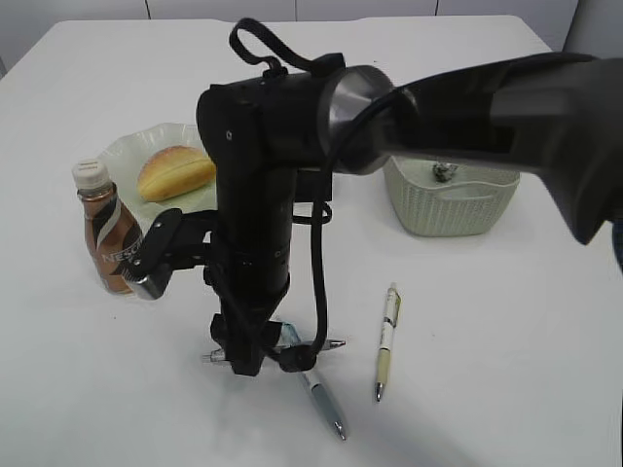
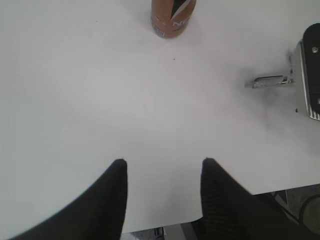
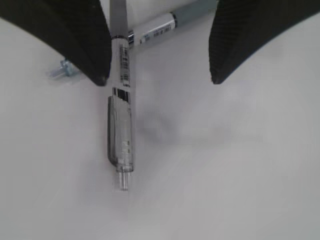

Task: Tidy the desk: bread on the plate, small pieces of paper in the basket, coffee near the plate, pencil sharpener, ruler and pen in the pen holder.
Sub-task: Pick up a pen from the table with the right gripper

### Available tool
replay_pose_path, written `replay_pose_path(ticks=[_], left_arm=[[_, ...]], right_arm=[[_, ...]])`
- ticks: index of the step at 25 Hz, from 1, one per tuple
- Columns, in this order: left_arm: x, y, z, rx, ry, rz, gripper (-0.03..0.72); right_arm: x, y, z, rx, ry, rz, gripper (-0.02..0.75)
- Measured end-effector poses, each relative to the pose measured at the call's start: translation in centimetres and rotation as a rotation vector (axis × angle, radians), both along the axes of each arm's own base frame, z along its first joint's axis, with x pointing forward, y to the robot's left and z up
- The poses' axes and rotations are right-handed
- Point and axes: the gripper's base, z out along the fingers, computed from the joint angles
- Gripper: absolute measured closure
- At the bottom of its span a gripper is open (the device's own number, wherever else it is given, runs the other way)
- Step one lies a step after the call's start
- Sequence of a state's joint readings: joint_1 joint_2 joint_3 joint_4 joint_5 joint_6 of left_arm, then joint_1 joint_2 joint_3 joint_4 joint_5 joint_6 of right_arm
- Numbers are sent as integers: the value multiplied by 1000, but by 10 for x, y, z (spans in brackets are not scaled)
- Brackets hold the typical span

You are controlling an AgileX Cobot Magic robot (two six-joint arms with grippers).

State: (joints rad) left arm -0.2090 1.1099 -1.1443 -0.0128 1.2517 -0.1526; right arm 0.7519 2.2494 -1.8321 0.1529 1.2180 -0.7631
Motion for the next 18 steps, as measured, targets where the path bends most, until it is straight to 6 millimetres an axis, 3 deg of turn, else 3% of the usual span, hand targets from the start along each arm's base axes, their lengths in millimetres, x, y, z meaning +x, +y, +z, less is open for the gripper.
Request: replay_pose_path(ticks=[8,18], left_arm=[[0,0,0,4,-1,0,338],[0,0,0,4,-1,1,337]], right_arm=[[7,2,-29,-31,-24,56,253],[14,1,-34,-52,-92,85,253]])
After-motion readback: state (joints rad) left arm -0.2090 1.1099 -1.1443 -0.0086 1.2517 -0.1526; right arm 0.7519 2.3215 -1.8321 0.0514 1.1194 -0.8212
